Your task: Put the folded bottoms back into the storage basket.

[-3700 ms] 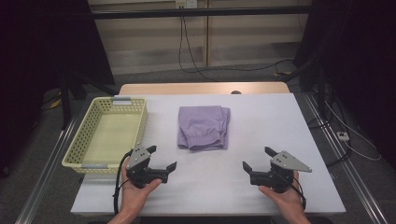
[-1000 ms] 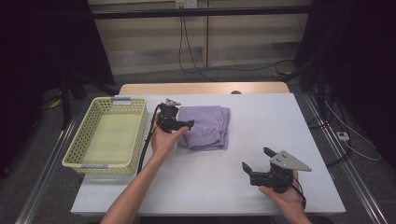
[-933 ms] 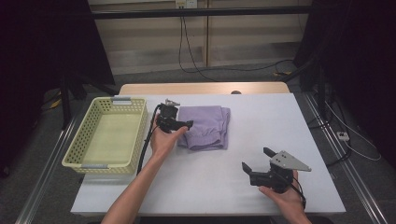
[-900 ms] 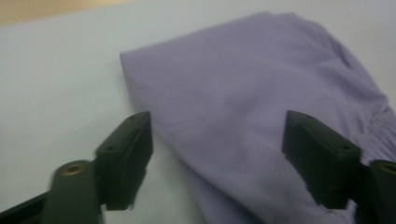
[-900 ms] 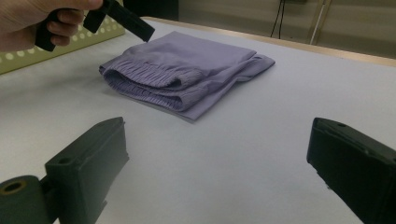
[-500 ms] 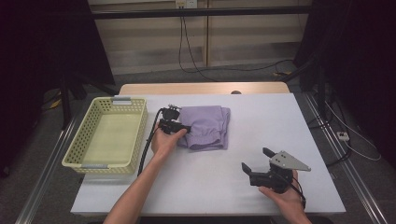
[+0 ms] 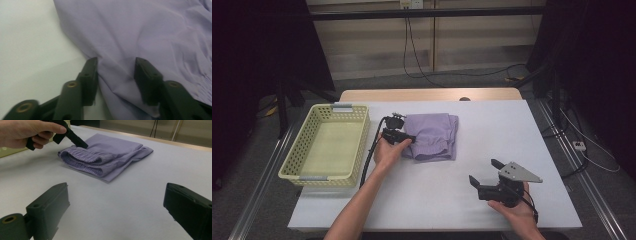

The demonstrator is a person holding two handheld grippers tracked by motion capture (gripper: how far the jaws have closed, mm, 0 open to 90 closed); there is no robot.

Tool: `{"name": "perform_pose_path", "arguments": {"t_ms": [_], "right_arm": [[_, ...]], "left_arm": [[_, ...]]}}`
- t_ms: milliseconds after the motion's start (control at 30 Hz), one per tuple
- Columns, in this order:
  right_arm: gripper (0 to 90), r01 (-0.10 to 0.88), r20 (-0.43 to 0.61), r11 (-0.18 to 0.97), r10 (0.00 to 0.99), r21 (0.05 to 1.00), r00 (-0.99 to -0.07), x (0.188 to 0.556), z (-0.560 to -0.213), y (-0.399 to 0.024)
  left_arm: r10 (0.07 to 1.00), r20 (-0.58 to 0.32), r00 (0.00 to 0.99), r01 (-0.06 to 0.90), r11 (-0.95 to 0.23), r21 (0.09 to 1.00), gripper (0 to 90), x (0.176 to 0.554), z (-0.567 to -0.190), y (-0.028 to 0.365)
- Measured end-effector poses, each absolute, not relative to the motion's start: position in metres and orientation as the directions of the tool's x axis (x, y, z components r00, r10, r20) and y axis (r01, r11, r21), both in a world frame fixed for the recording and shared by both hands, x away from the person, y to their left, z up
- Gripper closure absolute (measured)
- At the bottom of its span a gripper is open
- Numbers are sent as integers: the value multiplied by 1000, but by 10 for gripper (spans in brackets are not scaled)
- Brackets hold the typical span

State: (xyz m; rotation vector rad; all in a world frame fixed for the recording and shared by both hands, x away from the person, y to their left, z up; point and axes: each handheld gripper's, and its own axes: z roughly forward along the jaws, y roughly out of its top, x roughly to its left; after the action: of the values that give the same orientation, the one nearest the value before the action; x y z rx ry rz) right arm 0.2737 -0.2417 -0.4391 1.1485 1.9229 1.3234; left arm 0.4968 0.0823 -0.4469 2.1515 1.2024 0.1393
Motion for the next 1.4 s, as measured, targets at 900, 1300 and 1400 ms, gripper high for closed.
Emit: {"name": "perform_pose_path", "arguments": {"t_ms": [900, 1300, 1400], "right_arm": [[59, 348, 41, 153, 870, 925, -491, 273, -439, -243], [59, 347, 40, 152, 871, 925, -490, 273, -439, -244], [59, 350, 44, 150, 872, 925, -487, 273, -439, -243]], "left_arm": [[742, -181, 646, 586, -330, 740, 863, 484, -423, 86], [717, -92, 691, 476, -355, 805, 865, 475, -398, 92], [711, -74, 699, 446, -353, 822, 864, 474, -394, 97]]}}
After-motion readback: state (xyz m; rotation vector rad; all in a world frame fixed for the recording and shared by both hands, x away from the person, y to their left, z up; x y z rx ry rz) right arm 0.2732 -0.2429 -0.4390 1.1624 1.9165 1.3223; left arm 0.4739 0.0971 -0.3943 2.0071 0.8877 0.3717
